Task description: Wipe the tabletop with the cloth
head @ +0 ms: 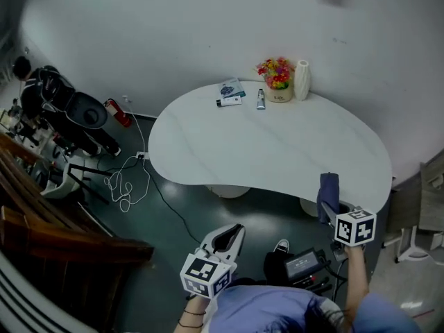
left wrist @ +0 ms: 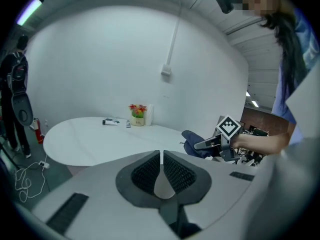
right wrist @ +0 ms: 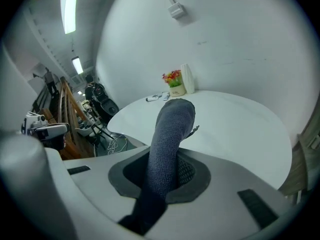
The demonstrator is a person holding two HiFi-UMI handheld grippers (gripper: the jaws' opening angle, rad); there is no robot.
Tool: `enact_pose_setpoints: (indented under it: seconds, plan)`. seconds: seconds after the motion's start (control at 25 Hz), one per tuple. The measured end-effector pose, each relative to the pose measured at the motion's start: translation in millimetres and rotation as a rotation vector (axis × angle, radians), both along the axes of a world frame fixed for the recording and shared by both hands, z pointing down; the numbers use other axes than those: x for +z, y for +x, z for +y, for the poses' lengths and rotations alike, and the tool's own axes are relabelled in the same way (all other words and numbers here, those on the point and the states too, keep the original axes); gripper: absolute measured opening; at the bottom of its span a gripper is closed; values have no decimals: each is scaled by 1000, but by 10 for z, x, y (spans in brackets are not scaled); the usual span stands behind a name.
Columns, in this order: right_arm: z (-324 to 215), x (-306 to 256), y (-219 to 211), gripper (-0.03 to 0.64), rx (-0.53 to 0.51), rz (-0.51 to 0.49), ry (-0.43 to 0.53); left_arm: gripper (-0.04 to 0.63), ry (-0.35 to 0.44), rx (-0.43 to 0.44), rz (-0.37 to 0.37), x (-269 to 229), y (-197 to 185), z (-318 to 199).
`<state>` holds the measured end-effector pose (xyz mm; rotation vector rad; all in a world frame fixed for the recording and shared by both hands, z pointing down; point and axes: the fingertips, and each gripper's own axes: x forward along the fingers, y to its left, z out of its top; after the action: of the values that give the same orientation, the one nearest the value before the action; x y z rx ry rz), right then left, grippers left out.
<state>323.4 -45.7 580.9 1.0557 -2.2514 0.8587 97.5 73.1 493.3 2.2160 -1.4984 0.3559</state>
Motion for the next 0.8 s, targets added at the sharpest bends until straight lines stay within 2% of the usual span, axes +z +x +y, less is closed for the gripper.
enact_pose_setpoints:
  seconds: [0.16, 0.44, 0.6, 0.8]
  plan:
    - [385, -112, -454, 71, -61, -7, 19, 24, -6, -71, 4, 25, -350, 608]
    - [1394, -420, -1135, 71, -133, -66, 57, 24, 12, -160, 30, 16, -801, 1609]
    - [1961, -505, -1275, 71, -159, -69, 71, 24, 18, -175, 54, 126, -854, 2073]
    - [2431, -600, -1267, 71, -168, -51, 65, 25, 31, -185, 103, 156, -779, 2416]
